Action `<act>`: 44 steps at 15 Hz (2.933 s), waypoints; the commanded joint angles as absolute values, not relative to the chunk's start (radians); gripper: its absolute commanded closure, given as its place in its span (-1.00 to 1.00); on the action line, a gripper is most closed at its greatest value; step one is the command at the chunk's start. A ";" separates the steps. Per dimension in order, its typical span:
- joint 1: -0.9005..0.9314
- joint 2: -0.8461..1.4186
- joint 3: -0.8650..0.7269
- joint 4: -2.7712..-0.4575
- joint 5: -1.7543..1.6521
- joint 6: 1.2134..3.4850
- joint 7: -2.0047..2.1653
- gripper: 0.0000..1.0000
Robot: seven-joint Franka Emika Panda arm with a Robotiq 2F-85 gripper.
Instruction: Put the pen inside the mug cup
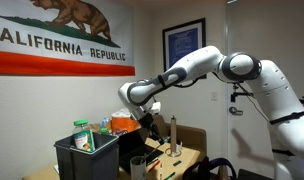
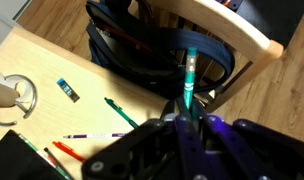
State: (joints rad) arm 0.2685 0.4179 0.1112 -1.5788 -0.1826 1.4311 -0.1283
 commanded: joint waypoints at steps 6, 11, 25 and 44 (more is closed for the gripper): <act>0.232 0.465 0.119 -1.573 -0.193 1.482 -0.105 0.86; 0.216 0.526 0.115 -1.529 -0.192 1.531 -0.109 0.86; 0.222 0.529 0.115 -1.463 -0.206 1.539 -0.111 0.86; 0.250 0.480 0.124 -1.490 -0.241 1.539 -0.101 0.87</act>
State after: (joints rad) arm 0.2509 0.5089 0.1182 -1.4539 -0.2258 1.5278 -0.1283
